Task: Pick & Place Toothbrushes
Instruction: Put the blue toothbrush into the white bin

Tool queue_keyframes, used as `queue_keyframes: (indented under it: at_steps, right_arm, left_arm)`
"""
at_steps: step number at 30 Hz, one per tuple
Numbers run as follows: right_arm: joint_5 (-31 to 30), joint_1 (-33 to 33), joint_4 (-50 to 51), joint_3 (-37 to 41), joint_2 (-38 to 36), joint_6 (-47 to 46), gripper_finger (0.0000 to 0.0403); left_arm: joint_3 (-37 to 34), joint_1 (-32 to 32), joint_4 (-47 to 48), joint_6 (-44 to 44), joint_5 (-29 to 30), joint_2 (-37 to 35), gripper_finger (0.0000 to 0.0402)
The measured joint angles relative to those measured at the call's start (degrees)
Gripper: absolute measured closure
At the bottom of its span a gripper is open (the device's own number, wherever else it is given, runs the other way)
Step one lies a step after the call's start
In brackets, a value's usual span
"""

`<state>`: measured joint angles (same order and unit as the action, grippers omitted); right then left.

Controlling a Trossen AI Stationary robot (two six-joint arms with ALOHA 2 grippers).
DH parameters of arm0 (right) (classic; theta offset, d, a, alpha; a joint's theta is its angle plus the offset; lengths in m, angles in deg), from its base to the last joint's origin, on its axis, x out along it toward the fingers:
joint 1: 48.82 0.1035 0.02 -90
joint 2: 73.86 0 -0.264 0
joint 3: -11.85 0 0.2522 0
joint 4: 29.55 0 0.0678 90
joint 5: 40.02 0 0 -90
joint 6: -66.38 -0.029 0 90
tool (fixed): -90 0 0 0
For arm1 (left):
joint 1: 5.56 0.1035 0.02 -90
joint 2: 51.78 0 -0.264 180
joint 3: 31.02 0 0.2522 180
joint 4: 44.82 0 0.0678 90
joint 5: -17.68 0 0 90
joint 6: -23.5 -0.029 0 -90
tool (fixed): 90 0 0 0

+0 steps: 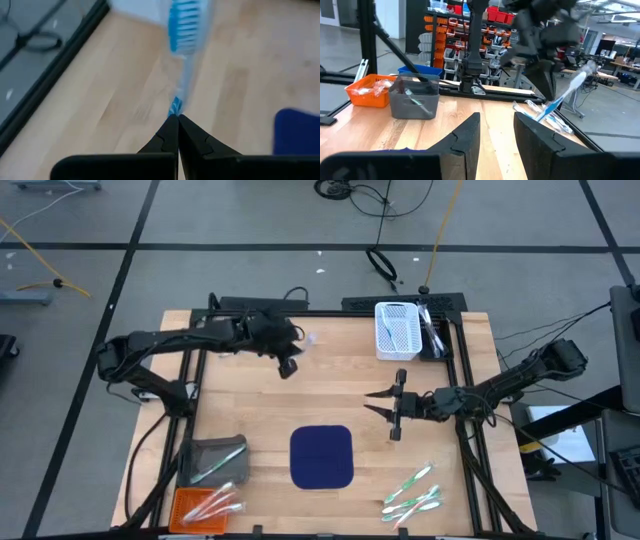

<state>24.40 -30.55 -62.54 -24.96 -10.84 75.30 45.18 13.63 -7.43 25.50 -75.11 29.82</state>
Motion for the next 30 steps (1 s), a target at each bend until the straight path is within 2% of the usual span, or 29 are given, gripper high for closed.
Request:
queue_keyframes:
  at_steps: [11, 15, 18, 24, 30]
  right_arm:
    - [0.3, -5.1, -0.8, 0.0, 0.0, -6.3, 0.0293]
    - [3.1, -6.6, -2.8, 0.0, 0.0, -6.7, 0.0293]
    - [6.4, -7.8, -4.4, 0.0, 0.0, -7.1, 0.0293]
    - [6.4, -9.2, -5.6, 0.0, 0.0, -7.5, 0.0293]
    - [6.4, -9.6, -5.9, 0.0, 0.4, -7.5, 0.0293]
  left_arm:
    - [0.0, -10.3, -15.3, 0.1, 0.5, 0.0, 0.0401]
    - [0.0, -13.0, -19.4, 0.1, 3.7, 0.8, 0.0401]
    - [0.0, -14.5, -23.4, 0.1, 5.2, 2.4, 0.0401]
    - [-0.1, -16.3, -28.1, 0.2, 5.9, 5.4, 0.0401]
    - [0.0, -16.4, -38.4, 0.3, 5.9, 10.5, 0.0401]
